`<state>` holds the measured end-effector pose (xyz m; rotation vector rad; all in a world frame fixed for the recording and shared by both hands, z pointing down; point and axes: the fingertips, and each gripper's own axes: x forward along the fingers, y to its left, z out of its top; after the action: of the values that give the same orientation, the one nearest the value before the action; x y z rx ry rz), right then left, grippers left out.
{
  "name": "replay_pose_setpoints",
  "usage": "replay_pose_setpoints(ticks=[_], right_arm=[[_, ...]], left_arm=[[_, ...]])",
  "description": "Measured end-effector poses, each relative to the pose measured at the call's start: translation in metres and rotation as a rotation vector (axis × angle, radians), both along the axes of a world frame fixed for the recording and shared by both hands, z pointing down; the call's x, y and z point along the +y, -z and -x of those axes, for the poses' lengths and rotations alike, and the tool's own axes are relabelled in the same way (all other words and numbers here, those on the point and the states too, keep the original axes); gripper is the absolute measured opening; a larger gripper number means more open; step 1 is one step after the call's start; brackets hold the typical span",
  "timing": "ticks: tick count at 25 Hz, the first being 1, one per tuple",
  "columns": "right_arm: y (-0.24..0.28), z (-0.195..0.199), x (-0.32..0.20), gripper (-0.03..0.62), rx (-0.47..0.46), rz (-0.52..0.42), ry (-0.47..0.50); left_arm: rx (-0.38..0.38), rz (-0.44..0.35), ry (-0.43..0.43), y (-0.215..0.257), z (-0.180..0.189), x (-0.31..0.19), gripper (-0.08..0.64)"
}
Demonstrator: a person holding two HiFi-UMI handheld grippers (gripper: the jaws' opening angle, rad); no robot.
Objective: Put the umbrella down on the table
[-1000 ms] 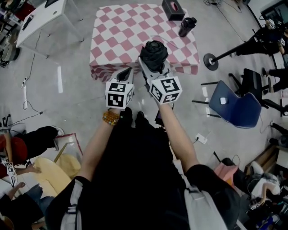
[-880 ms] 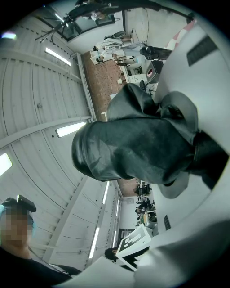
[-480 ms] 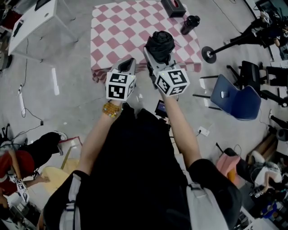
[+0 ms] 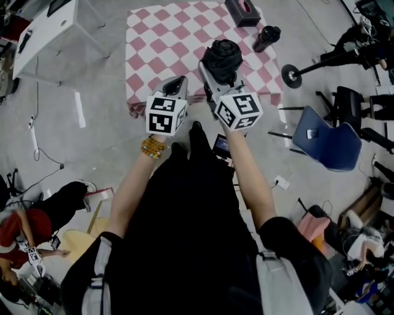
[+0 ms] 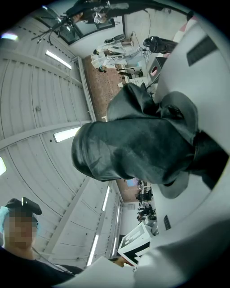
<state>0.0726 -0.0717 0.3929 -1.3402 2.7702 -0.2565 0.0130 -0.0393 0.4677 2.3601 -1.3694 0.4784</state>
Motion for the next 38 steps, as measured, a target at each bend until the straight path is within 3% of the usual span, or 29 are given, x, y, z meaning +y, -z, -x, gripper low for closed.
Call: replay_pose_setpoints(ticks=[10, 17, 26, 32, 38], right_arm=[[-0.015, -0.023, -0.091, 0.193, -0.01, 0.028, 0.082], [-0.029, -0.024, -0.134, 0.193, -0.013, 0.07, 0.113], [-0.041, 0.016, -0.175, 0.192, -0.009, 0.119, 0.096], [-0.047, 0.037, -0.201, 0.192, -0.018, 0.173, 0.059], [-0.057, 0.045, -0.231, 0.192, -0.036, 0.225, 0.063]], left_arm=[[-0.022, 0.027, 0.066, -0.01, -0.029, -0.088, 0.015], [-0.022, 0.063, 0.12, -0.024, -0.02, -0.119, 0.015], [0.004, 0.074, 0.093, -0.032, 0.02, -0.158, 0.015], [0.025, 0.074, 0.034, -0.033, 0.038, -0.181, 0.015], [0.024, 0.105, 0.027, -0.045, 0.044, -0.198, 0.015]])
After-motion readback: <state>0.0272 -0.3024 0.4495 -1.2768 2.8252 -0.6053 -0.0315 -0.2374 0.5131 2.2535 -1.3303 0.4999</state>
